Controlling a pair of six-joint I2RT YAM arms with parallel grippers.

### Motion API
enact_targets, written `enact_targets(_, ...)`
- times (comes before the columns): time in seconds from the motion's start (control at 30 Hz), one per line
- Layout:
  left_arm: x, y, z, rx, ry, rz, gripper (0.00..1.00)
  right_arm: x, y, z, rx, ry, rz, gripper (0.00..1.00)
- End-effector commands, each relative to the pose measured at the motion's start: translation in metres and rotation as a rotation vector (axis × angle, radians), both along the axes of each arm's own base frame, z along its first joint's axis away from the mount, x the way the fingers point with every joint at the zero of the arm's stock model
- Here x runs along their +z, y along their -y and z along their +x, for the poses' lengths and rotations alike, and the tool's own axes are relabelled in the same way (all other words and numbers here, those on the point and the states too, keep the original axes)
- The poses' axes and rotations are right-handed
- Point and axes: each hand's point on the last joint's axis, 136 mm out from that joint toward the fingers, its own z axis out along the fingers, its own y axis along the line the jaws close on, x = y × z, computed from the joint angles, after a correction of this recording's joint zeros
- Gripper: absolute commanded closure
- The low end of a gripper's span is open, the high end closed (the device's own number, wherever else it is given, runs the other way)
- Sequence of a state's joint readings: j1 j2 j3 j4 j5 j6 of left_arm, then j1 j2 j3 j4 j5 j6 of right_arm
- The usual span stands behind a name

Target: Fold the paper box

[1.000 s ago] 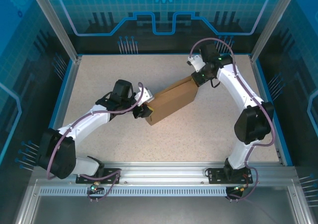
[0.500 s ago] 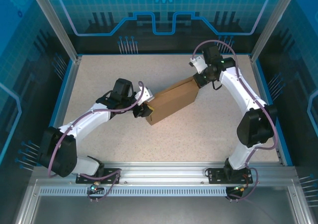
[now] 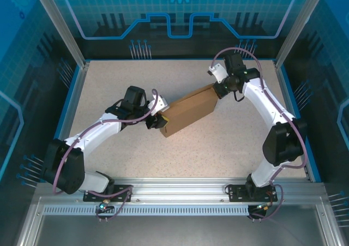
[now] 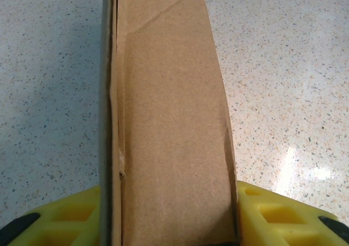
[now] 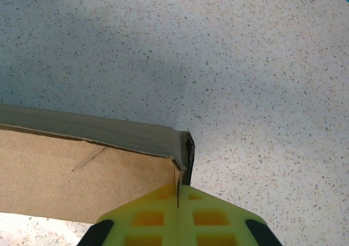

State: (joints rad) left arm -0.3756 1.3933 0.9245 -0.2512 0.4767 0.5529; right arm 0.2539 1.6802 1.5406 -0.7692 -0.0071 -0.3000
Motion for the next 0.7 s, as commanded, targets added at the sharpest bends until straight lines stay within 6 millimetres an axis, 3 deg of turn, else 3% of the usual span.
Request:
enact_targets(0.0, 0.006, -0.002, 0.007, 0.007, 0.008, 0.002, 0.54, -0.019, 0.005, -0.019, 0.022, -0.070, -0.013, 0.96)
enact_targets(0.43, 0.011, -0.002, 0.009, 0.006, 0.015, -0.004, 0.53, -0.025, 0.010, -0.021, -0.021, -0.055, 0.050, 0.96)
enact_targets(0.67, 0.019, 0.000, 0.008, 0.007, 0.027, -0.039, 0.49, -0.015, 0.002, -0.023, -0.021, -0.032, 0.125, 0.96)
